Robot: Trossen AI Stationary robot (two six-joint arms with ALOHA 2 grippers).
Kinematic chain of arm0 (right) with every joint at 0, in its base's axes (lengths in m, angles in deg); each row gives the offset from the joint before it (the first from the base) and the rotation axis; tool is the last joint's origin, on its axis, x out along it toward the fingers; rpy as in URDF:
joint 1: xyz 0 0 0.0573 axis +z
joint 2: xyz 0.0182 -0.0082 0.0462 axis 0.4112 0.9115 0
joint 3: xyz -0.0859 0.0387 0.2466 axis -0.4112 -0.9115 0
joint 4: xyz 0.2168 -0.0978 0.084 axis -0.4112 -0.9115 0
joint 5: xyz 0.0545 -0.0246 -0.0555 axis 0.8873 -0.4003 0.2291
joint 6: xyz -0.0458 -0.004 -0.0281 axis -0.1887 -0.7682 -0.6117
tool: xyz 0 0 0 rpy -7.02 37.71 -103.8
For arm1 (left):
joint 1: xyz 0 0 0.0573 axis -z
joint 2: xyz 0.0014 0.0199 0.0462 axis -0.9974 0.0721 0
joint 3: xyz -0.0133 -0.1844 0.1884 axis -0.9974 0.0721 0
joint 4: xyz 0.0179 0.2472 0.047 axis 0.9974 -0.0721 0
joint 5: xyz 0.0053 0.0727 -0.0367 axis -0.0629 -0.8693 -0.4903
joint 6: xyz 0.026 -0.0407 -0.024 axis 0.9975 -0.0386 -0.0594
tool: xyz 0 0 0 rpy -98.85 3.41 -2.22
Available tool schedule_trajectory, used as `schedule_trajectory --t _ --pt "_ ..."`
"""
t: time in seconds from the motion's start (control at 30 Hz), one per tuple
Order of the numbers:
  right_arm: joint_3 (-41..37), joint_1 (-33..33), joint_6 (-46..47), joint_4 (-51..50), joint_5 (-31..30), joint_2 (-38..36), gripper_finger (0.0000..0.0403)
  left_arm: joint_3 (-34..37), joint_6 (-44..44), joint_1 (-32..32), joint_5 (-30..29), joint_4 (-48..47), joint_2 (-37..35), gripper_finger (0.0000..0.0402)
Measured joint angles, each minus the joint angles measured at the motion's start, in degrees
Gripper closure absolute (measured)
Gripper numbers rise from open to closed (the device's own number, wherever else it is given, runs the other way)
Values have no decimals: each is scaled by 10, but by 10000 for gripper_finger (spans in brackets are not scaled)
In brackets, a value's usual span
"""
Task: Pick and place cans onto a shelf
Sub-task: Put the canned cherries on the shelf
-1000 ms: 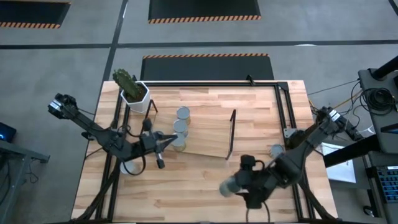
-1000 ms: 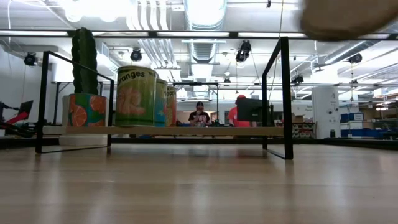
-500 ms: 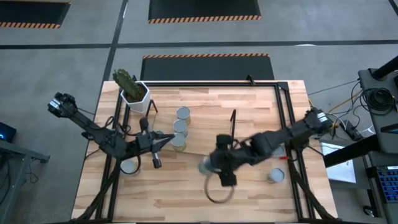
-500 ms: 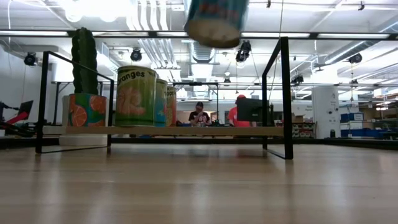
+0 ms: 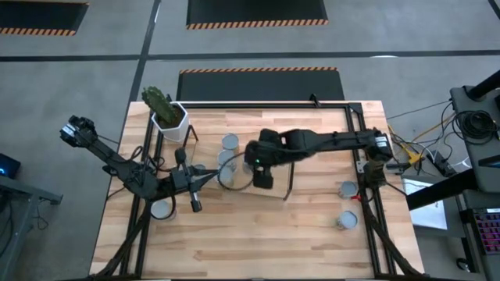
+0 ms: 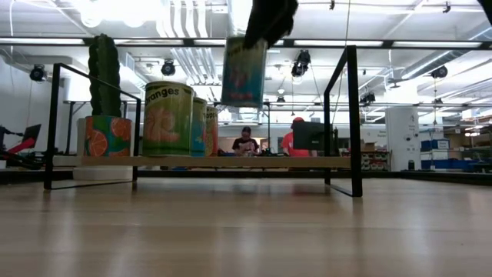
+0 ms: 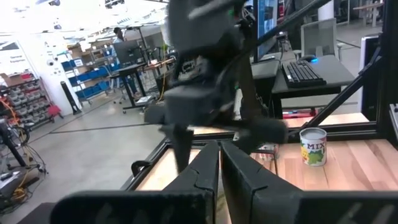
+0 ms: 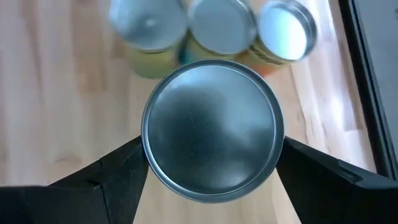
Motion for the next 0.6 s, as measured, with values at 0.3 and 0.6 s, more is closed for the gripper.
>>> schedule_trajectory --t 0.3,0.6 --pt "-79 -32 24 85 3 2 91 0 4 0 0 -3 -1 402" --pt "-127 -39 -31 148 46 2 90 0 14 0 0 -2 -2 402"
